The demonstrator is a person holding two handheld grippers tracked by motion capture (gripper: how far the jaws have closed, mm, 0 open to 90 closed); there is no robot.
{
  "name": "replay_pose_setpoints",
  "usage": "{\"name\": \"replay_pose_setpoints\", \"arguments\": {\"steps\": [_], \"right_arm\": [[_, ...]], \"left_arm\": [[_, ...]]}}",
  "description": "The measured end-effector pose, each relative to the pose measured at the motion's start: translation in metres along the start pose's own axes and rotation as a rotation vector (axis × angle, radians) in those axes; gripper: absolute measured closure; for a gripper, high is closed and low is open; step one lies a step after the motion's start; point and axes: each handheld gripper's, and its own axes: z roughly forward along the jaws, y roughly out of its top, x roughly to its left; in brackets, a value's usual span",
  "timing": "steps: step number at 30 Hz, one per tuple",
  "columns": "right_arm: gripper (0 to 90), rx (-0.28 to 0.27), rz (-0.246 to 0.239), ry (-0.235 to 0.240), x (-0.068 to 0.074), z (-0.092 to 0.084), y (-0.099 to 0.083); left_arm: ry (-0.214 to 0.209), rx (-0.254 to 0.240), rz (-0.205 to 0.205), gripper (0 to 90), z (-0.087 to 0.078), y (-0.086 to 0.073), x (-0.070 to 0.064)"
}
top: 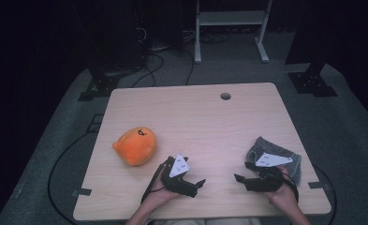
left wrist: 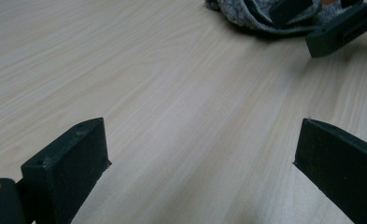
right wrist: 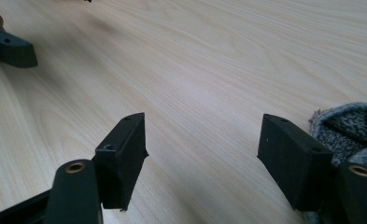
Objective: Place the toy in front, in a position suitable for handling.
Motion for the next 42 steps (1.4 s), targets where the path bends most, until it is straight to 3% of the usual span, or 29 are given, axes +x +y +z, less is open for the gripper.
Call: {"name": "replay_pose_setpoints", "arguments": {"steps": [5, 6, 9, 10, 13, 26, 31, 35, 36, 37, 42], "right_arm": [[30.8, -0.005, 0.006, 0.000, -0.002, 0.001, 0.000], [30.8, -0.004, 0.009, 0.003, -0.002, 0.001, 0.000], [30.7, -0.001, 0.009, 0.002, -0.003, 0.002, 0.001], [30.7, -0.003, 0.007, -0.002, -0.002, 0.002, 0.001], [30.7, -0.003, 0.006, -0.002, -0.001, 0.003, 0.002], [30.6, 0.012, -0.004, -0.017, 0.001, 0.004, 0.000], [30.5, 0.014, -0.014, -0.018, 0.002, 0.004, 0.000], [30.3, 0.012, -0.008, -0.020, 0.001, 0.005, 0.000], [30.4, 0.012, -0.008, -0.019, 0.001, 0.005, 0.000], [30.4, 0.015, -0.012, -0.016, 0.001, 0.005, 0.000], [30.4, 0.031, -0.025, -0.013, 0.002, 0.008, 0.000]], "left_arm": [[0.029, -0.030, -0.021, 2.1, -0.006, 0.006, 0.006], [0.051, -0.045, -0.017, 2.1, -0.011, 0.009, 0.010], [0.061, -0.060, -0.023, 2.2, -0.019, 0.013, 0.014], [0.064, -0.093, -0.046, 2.2, -0.028, 0.016, 0.018], [0.080, -0.122, -0.057, 2.2, -0.037, 0.019, 0.022], [0.241, -0.235, -0.074, 2.2, -0.090, 0.027, 0.061], [0.281, -0.251, -0.085, 2.2, -0.102, 0.027, 0.070], [0.331, -0.245, -0.069, 2.2, -0.110, 0.025, 0.076], [0.385, -0.235, -0.043, 2.2, -0.112, 0.021, 0.079], [0.399, -0.225, -0.038, 2.2, -0.113, 0.019, 0.081], [0.419, -0.221, -0.073, 2.2, -0.119, 0.011, 0.093]]}}
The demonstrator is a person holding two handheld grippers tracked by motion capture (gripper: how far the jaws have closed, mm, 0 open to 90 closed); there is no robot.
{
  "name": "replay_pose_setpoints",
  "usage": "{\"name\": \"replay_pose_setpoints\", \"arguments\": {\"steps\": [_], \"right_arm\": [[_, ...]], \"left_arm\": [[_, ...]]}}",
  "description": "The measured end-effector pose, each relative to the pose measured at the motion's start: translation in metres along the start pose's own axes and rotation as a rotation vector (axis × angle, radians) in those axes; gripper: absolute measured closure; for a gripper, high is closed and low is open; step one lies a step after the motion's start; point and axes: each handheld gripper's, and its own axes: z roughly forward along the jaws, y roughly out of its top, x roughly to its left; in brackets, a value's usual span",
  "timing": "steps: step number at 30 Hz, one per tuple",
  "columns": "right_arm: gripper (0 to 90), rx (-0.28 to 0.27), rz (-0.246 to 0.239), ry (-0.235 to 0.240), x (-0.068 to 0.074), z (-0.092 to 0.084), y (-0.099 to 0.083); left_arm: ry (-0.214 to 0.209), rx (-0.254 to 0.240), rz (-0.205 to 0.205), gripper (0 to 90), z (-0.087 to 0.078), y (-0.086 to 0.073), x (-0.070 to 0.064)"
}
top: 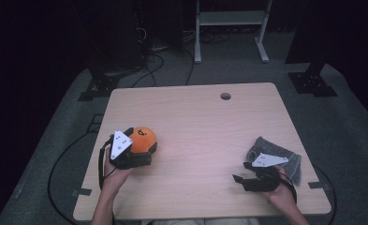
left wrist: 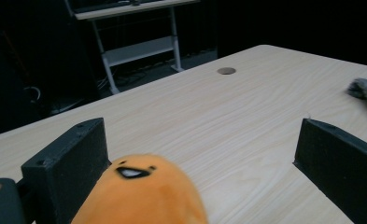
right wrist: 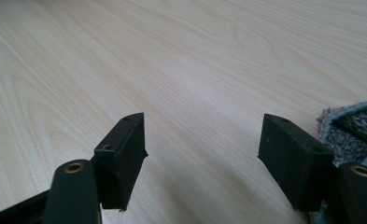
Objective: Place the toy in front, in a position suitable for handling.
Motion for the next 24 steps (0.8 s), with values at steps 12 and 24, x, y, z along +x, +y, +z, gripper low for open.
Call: {"name": "replay_pose_setpoints", "arguments": {"steps": [12, 24], "right_arm": [[31.4, -0.002, -0.007, 0.014, 0.002, -0.002, 0.000], [31.4, -0.004, -0.016, 0.014, 0.003, -0.003, 0.000]], "left_arm": [[0.029, 0.102, -0.047, 2.2, 0.006, -0.026, 0.026], [0.149, 0.185, 0.038, 1.9, 0.024, -0.054, 0.022]]}}
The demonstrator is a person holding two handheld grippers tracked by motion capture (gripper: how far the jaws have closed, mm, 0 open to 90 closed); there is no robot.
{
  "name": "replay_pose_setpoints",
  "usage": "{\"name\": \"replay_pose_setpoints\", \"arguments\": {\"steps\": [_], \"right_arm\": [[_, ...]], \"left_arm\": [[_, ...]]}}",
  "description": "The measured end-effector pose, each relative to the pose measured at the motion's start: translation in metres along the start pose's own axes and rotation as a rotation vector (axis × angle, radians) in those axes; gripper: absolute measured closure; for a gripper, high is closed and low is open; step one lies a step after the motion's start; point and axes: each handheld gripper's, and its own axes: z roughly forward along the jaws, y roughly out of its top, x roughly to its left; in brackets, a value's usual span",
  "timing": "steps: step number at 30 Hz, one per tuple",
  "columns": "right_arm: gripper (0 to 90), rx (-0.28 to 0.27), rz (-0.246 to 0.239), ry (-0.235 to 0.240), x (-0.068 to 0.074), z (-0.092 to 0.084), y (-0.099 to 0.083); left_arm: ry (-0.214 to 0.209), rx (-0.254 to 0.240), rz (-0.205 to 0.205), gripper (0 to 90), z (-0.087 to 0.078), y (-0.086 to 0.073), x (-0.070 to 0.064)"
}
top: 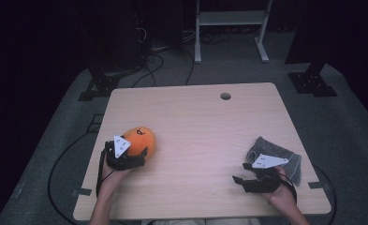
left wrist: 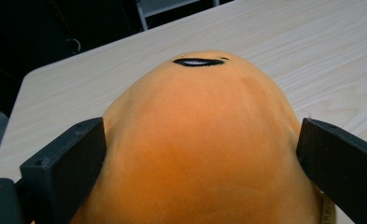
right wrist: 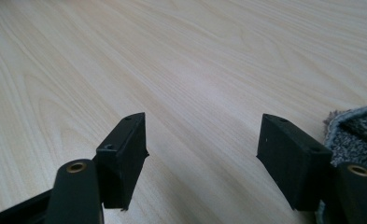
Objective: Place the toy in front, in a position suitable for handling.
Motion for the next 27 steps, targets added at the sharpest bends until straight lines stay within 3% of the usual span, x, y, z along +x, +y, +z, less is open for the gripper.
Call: {"name": "replay_pose_setpoints", "arguments": {"steps": [9, 14, 19, 23, 27], "right_arm": [[31.7, 0.000, -0.003, -0.002, 0.000, 0.000, 0.000], [31.7, 0.001, -0.007, -0.002, 0.000, 0.000, 0.000], [31.7, 0.004, -0.002, -0.004, 0.000, 0.000, 0.000], [31.8, 0.004, -0.003, -0.005, 0.001, 0.000, 0.000], [31.8, 0.001, -0.003, -0.006, 0.000, 0.000, 0.000]], "left_arm": [[0.029, 0.003, 0.048, 0.9, 0.002, -0.001, -0.005], [0.017, 0.004, 0.145, 0.7, 0.003, -0.002, -0.013], [0.004, 0.000, 0.151, 0.8, 0.004, -0.003, -0.012], [-0.013, 0.009, 0.149, 6.8, 0.003, -0.003, -0.009], [-0.029, -0.009, 0.113, 12.4, 0.001, -0.005, -0.005]]}}
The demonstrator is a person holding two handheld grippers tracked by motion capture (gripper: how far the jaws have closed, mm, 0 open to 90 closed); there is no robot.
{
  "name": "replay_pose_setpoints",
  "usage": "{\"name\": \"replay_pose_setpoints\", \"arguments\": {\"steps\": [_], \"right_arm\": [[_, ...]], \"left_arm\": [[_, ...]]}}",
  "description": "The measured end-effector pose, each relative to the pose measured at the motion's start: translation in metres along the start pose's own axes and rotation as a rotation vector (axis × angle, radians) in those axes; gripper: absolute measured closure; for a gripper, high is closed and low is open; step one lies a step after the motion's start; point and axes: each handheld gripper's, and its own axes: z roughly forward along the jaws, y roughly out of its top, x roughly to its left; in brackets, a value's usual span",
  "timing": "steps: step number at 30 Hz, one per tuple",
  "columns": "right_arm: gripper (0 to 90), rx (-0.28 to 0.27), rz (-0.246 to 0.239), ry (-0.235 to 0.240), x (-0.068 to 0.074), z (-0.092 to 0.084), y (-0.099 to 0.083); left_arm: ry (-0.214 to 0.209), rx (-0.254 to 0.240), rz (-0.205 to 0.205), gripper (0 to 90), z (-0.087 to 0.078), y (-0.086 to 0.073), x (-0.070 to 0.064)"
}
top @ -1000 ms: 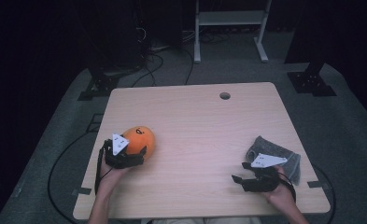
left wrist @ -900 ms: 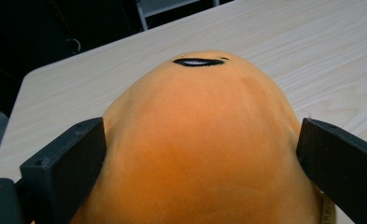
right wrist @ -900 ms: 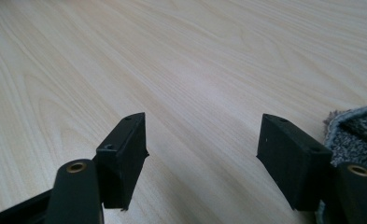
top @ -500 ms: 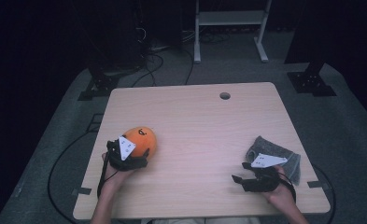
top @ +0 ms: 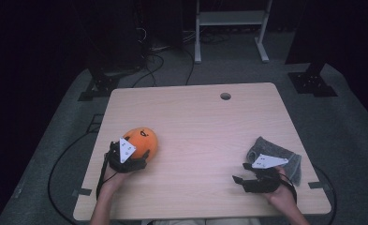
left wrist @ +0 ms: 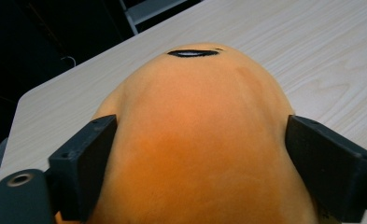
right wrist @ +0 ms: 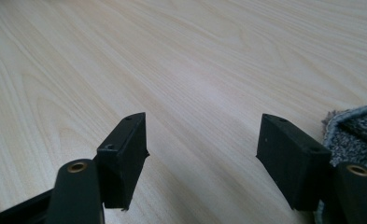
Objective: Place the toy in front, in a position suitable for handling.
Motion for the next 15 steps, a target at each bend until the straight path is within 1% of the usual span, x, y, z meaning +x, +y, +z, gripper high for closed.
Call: {"name": "replay_pose_setpoints", "arguments": {"steps": [3, 5, 6, 7, 8, 10, 12, 13, 14, 15], "right_arm": [[31.8, 0.000, -0.005, 0.003, -0.0001, -0.0001, -0.0001], [31.9, -0.002, -0.005, 0.003, 0.0005, -0.0007, 0.0000], [31.9, -0.002, -0.005, 0.003, 0.0005, -0.0007, 0.0000], [31.9, -0.005, -0.006, 0.003, 0.0003, -0.0010, 0.0001], [31.9, -0.004, 0.001, 0.004, 0.0001, -0.0007, 0.0001], [31.9, 0.000, -0.001, 0.003, -0.0002, -0.0002, -0.0001], [31.9, -0.002, -0.004, 0.004, 0.0001, -0.0004, 0.0000], [31.9, -0.004, -0.005, 0.003, 0.0005, -0.0008, 0.0000], [31.9, -0.004, -0.005, 0.003, 0.0005, -0.0008, 0.0000], [31.9, -0.009, -0.006, 0.002, 0.0007, -0.0017, 0.0001]], "left_arm": [[0.006, 0.013, -0.024, 16.6, -0.0016, 0.0012, 0.0025], [0.018, 0.040, -0.044, 21.4, -0.0028, 0.0043, 0.0038], [0.018, 0.040, -0.044, 23.5, -0.0028, 0.0043, 0.0038], [0.025, 0.046, -0.056, 23.5, -0.0031, 0.0055, 0.0037], [0.032, 0.050, -0.059, 26.6, -0.0038, 0.0064, 0.0029], [0.034, 0.048, -0.060, 31.9, -0.0041, 0.0066, 0.0026], [0.037, 0.046, -0.079, 37.4, -0.0064, 0.0089, 0.0042], [0.032, 0.043, -0.094, 38.8, -0.0067, 0.0088, 0.0053], [0.032, 0.043, -0.094, 39.3, -0.0067, 0.0088, 0.0053], [0.030, 0.021, -0.133, 40.0, -0.0077, 0.0073, 0.0077]]}}
